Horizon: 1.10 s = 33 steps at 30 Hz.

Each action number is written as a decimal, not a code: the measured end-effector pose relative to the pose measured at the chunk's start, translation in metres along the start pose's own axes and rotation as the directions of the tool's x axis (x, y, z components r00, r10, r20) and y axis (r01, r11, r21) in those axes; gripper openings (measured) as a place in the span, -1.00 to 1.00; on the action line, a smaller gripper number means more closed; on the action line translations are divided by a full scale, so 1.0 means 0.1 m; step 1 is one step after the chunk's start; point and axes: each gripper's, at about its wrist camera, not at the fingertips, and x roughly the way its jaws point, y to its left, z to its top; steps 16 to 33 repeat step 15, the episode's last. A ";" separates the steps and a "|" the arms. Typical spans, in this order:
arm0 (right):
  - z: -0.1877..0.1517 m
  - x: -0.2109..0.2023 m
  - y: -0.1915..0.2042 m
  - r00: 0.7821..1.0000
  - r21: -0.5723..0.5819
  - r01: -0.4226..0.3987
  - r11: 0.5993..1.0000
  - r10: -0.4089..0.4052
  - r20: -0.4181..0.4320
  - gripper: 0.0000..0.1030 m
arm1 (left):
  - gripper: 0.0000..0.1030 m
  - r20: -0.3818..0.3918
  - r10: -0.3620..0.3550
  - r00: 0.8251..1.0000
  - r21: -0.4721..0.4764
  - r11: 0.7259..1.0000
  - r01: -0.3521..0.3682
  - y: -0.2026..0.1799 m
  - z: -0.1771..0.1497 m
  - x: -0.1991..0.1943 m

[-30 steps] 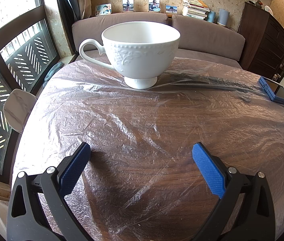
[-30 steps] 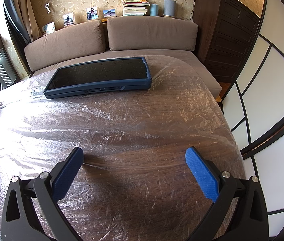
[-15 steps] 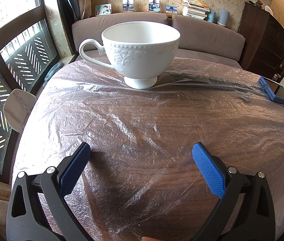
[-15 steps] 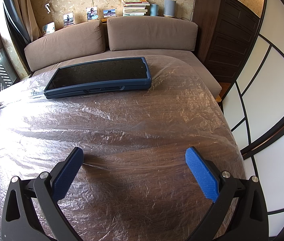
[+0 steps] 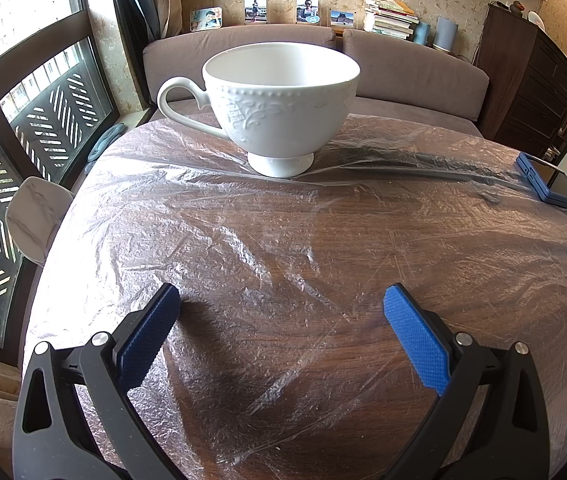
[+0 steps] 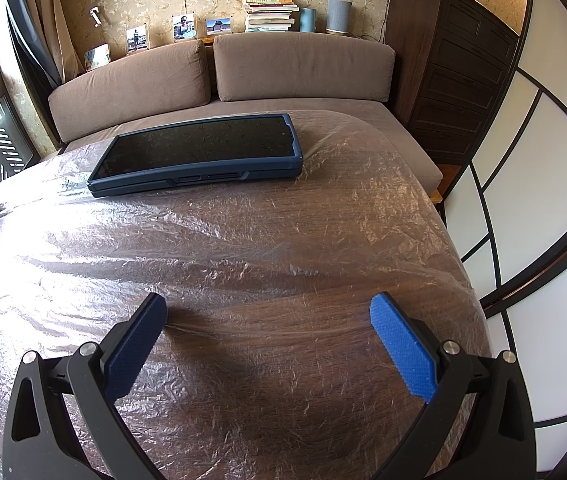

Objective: Collect trash

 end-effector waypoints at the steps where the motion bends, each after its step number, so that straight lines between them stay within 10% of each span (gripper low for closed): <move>1: 0.00 0.00 0.00 1.000 0.000 0.000 1.000 0.000 0.000 0.93 | 0.98 0.000 0.000 1.000 0.000 1.000 0.000 0.00 0.00 0.00; 33: 0.00 0.00 0.00 1.000 0.000 0.000 1.000 0.000 0.000 0.93 | 0.98 0.000 -0.009 1.000 0.011 1.000 0.009 -0.02 0.04 0.04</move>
